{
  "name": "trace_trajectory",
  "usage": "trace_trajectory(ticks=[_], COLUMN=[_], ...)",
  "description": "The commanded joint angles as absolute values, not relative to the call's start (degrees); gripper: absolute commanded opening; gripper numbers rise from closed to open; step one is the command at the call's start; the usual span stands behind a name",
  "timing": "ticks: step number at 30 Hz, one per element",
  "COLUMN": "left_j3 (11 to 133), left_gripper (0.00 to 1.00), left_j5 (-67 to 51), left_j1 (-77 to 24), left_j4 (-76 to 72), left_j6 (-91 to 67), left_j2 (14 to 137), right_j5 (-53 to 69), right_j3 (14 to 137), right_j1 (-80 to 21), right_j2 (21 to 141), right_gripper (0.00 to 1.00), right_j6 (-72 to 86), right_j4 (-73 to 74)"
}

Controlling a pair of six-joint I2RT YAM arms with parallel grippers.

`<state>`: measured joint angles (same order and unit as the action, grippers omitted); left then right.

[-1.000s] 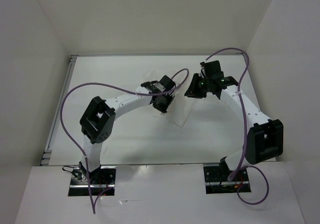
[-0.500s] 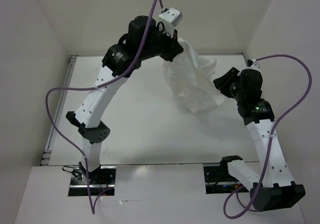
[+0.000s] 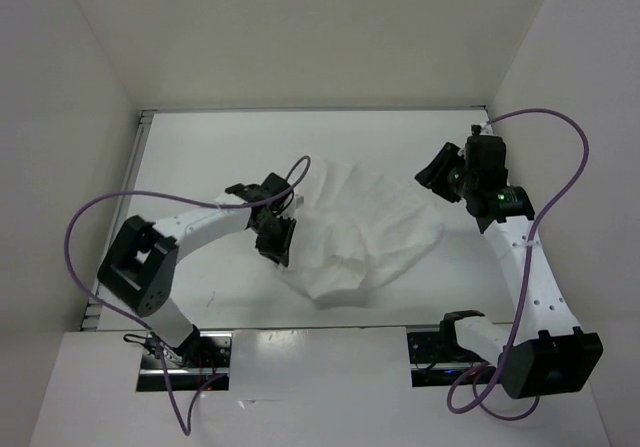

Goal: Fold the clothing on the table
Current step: Flatten the skirt out

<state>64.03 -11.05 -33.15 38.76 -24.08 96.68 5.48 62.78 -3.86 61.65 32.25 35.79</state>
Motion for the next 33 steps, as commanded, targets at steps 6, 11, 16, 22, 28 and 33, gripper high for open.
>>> trace_trajectory(ticks=[6, 11, 16, 22, 28, 33], left_j3=[62.8, 60.7, 60.2, 60.2, 64.2, 72.1], left_gripper=[0.31, 0.32, 0.32, 0.35, 0.44, 0.51], left_j5=[-22.8, -24.0, -24.0, -21.9, -17.1, -10.8], left_j1=[-35.3, -35.3, -35.3, -35.3, -35.3, -30.2], left_j4=[42.3, 41.1, 39.3, 39.3, 38.1, 36.2], left_j6=[-26.7, -27.2, -27.9, -27.3, -26.8, -25.3], left_j2=[78.4, 79.0, 79.0, 80.8, 84.5, 89.6], right_j5=[16.8, 20.0, 20.1, 21.6, 17.7, 10.5], right_j3=[59.1, 54.3, 54.3, 56.0, 69.0, 83.7], right_j1=[-4.1, -7.4, -11.0, -11.5, -10.2, -8.6], right_j2=[68.3, 75.4, 83.6, 96.7, 107.9, 116.7], right_gripper=[0.36, 0.18, 0.15, 0.14, 0.14, 0.14], right_j6=[28.6, 27.4, 29.2, 29.7, 29.7, 29.7], right_j4=[39.2, 40.8, 40.4, 34.8, 33.4, 35.5])
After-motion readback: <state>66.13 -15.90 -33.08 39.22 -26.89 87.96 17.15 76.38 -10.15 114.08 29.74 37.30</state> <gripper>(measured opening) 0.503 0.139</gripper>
